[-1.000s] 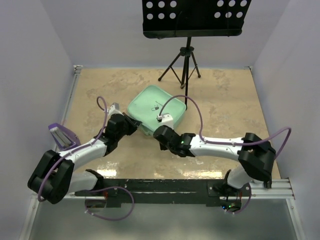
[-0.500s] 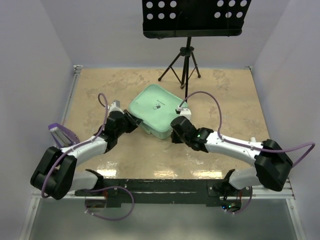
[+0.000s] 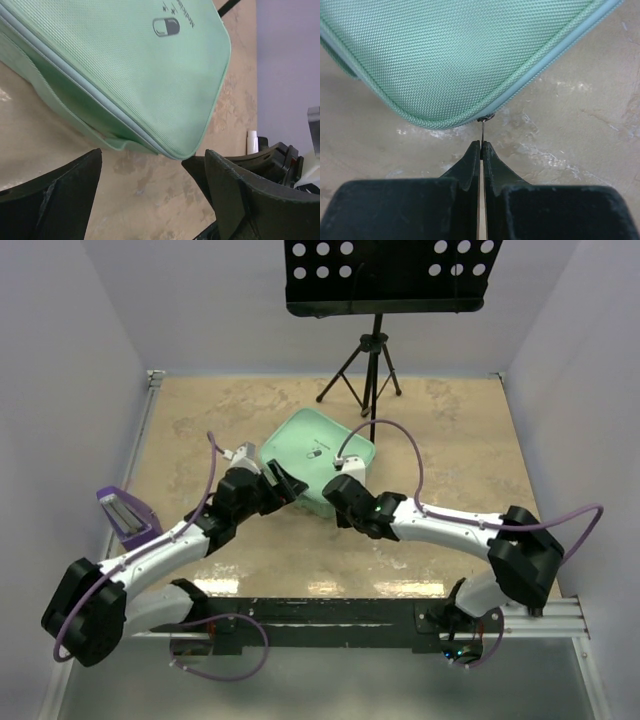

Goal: Organize the medicine kit

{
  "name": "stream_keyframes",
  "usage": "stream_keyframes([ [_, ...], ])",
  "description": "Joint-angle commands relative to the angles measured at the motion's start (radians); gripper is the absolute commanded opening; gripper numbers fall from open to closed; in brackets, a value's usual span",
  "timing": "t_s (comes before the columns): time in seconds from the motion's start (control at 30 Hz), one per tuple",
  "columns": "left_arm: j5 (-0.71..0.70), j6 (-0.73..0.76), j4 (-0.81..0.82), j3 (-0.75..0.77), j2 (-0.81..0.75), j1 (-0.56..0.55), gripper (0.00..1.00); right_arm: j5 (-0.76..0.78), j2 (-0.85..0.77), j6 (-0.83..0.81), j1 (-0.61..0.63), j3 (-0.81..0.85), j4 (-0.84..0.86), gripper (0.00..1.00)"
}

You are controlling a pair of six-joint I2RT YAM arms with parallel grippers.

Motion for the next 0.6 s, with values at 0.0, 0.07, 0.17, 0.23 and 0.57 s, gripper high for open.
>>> stream_keyframes([
  [0.0, -0.023, -0.032, -0.001, 0.093, 0.084, -0.043, 0.88, 0.066, 0.045, -0.014, 0.071, 0.078, -0.001, 0.00],
  [0.07, -0.040, -0.038, 0.004, 0.105, 0.124, -0.047, 0.88, 0.066, 0.054, -0.011, 0.083, 0.084, 0.005, 0.00],
  [0.17, -0.080, -0.047, 0.022, 0.110, 0.177, -0.050, 0.88, 0.072, 0.070, -0.010, 0.094, 0.094, 0.007, 0.00],
  [0.23, -0.088, -0.046, 0.042, 0.121, 0.216, -0.048, 0.88, 0.080, 0.080, -0.013, 0.106, 0.098, 0.006, 0.00],
  [0.57, -0.177, 0.054, 0.002, 0.147, 0.322, -0.001, 0.55, 0.103, 0.163, -0.031, 0.209, 0.182, 0.000, 0.00],
])
